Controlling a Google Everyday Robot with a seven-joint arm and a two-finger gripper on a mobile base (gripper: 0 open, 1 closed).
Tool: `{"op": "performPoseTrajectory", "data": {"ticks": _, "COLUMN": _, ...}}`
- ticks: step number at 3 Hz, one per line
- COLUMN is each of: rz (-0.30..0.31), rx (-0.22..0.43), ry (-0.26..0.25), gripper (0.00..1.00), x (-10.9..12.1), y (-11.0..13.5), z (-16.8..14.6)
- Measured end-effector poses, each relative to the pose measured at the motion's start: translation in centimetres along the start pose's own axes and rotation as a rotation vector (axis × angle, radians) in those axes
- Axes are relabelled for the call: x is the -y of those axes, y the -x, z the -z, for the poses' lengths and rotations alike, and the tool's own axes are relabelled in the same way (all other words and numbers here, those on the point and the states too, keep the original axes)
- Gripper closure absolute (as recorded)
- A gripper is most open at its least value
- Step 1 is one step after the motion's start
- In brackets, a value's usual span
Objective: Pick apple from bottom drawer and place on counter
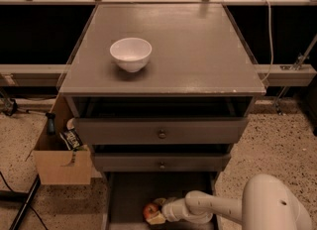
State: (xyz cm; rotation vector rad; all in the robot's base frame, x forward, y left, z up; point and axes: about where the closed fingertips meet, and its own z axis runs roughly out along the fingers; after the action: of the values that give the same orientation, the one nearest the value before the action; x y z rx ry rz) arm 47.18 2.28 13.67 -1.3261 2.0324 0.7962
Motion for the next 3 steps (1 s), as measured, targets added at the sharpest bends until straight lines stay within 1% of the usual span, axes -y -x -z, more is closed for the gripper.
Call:
{"op": "performPoseTrajectory", "data": {"ticks": 1, "rz": -0.016, "rx": -0.022, "ry": 0.004, "gripper": 1.00, "x": -0.1, "y": -0.2, "z": 0.7}}
{"op": "performPoseTrajectory", "data": {"ticks": 2, "rz": -0.002, "rx": -0.003, "ry": 0.009, "gripper": 1.00, "x": -0.8, "y": 1.1, "z": 3.3}}
{"op": "performPoseTrajectory", "data": {"ticks": 3, "rz": 0.032, "rx": 0.057, "ry": 0.006, "gripper": 1.00, "x": -1.9, "y": 2.8, "z": 7.3}}
